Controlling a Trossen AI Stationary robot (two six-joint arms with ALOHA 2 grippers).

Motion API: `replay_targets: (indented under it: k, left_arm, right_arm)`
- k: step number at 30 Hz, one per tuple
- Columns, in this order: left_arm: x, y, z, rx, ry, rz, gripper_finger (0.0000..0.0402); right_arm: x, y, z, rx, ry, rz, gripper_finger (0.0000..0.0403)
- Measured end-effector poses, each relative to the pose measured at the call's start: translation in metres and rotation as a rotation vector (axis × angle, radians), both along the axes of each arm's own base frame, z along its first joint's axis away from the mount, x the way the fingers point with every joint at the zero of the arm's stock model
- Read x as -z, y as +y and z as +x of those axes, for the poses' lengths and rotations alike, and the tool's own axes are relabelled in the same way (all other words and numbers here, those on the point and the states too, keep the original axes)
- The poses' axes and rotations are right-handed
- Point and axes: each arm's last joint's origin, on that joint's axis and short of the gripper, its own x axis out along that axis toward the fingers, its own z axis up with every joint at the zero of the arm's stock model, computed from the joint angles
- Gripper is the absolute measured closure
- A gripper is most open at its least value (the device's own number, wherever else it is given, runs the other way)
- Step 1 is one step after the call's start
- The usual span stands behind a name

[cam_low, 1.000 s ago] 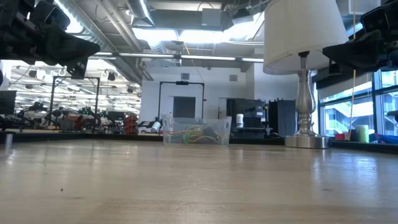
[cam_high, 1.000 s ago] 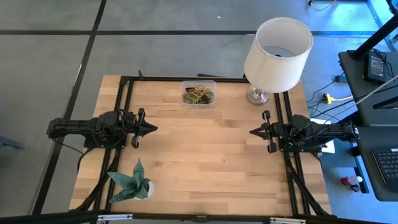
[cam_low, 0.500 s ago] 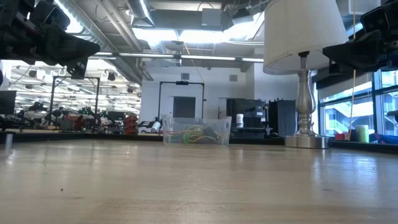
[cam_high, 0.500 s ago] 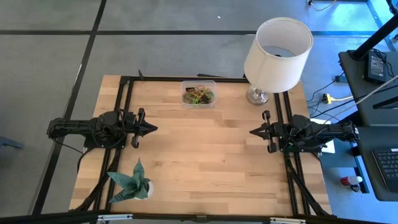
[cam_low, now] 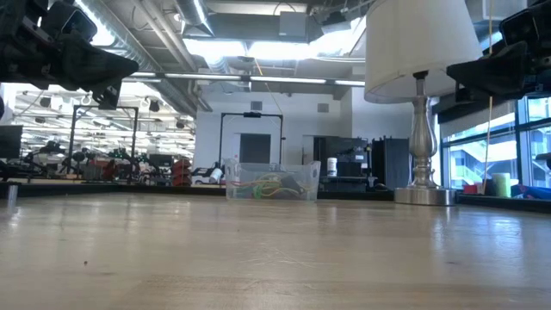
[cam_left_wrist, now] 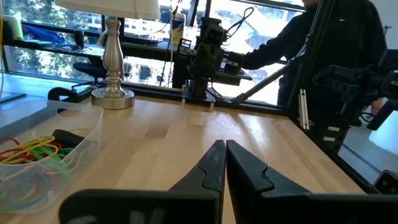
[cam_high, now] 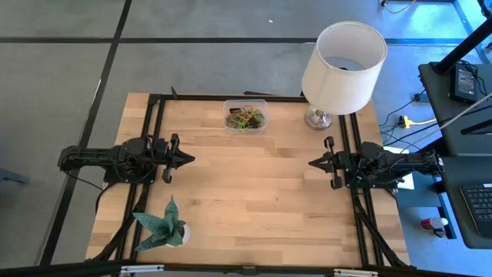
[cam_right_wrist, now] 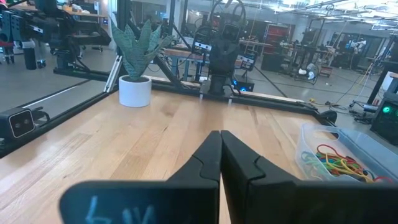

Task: Pick and place rubber bands into bin
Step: Return to Home Position

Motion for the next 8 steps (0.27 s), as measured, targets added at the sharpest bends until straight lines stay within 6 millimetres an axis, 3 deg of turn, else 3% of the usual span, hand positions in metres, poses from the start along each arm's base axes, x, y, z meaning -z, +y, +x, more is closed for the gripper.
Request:
replay_targets:
  k: [8]
  left_arm:
    - [0.0, 0.0, 0.0, 0.0, 0.0, 0.0, 0.0395]
  right_arm:
    - [-0.0001, 0.0, 0.0, 0.0, 0.0, 0.001, 0.0395]
